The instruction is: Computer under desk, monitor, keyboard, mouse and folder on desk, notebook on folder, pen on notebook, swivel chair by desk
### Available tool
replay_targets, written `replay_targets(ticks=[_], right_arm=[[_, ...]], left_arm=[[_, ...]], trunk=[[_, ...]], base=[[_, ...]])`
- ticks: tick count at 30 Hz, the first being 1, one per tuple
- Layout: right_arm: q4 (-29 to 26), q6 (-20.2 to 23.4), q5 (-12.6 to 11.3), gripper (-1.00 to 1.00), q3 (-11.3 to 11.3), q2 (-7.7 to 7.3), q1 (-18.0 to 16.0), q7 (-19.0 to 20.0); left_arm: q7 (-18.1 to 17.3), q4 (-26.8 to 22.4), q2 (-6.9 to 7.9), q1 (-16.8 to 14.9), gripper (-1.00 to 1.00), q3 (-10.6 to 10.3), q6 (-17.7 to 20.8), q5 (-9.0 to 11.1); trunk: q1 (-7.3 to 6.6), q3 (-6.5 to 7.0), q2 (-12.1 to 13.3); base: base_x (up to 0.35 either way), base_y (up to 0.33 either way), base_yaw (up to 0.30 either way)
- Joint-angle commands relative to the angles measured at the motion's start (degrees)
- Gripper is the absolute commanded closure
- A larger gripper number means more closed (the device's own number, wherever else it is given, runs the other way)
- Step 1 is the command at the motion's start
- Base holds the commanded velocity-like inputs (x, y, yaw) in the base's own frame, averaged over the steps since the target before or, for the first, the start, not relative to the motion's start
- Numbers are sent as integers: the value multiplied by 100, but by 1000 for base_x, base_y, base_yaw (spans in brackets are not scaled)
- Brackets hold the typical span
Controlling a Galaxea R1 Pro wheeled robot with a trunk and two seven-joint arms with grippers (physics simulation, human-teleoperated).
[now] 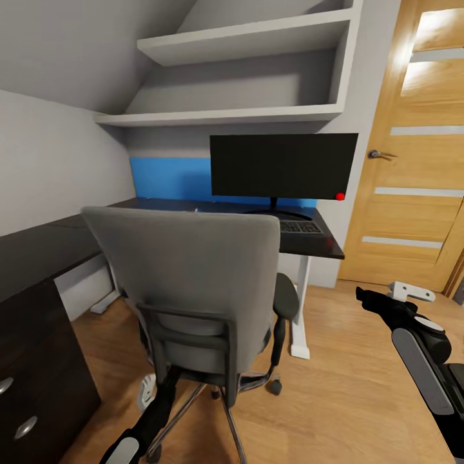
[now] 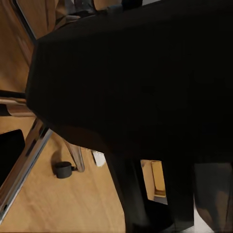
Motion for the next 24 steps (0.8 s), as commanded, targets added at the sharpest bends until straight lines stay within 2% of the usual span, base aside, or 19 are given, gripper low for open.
replay_targets(ticks=[1,10,19,24], right_arm=[[-7,10,-57,-100,3,-3,-4,-50],[-7,10,-57,-100,3,-3,-4,-50],[-7,10,-57,-100,3,-3,-2,-50],[-7,10,-57,-100,3,-3,-2,-50]], left_arm=[[-14,2,-2,-2,-100,-9,35,50],[-16,2,-3,-2,-100,-9,19,46],[-17,3,10,-2,-100,-9,-50,57],[-28,2,13,-2,-100,-9,-55,59]], trunk=[[0,-6,-2],[0,-6,-2],[0,-6,-2],[0,-6,-2]], base=[[133,-246,0],[191,-241,0],[46,-47,0],[215,-4,0]])
